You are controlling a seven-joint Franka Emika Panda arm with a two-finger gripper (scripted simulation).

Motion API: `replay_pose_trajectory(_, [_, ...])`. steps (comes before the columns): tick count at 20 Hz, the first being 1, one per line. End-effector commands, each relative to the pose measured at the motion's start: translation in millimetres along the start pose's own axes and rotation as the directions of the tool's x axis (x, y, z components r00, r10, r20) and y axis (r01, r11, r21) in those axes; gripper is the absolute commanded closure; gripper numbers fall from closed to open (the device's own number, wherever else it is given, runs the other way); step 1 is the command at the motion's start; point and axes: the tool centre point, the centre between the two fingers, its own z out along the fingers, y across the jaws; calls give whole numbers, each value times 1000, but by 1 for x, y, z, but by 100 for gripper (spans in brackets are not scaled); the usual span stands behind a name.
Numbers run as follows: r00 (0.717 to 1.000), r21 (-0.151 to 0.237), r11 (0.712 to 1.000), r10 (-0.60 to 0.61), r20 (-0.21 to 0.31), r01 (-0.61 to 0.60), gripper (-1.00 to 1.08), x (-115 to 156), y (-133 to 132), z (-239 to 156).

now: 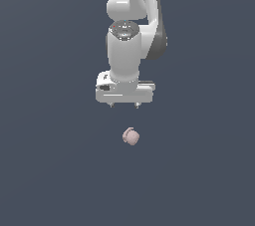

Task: Pick up the object and move it to a goal position.

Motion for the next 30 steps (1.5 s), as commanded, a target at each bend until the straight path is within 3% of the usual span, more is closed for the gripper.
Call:
replay_pose_trajectory(1, [1000, 0, 1000, 0, 0, 0, -92, 0, 0, 0])
replay_pose_trajectory(11, [999, 2, 999, -32, 0, 32, -92, 2, -33, -3])
replay_pose_trajectory(17, [1000, 3, 1000, -23, 0, 23, -92, 2, -32, -2])
replay_pose_trajectory(30, [985, 11, 985, 173, 16, -173, -92, 21, -32, 25])
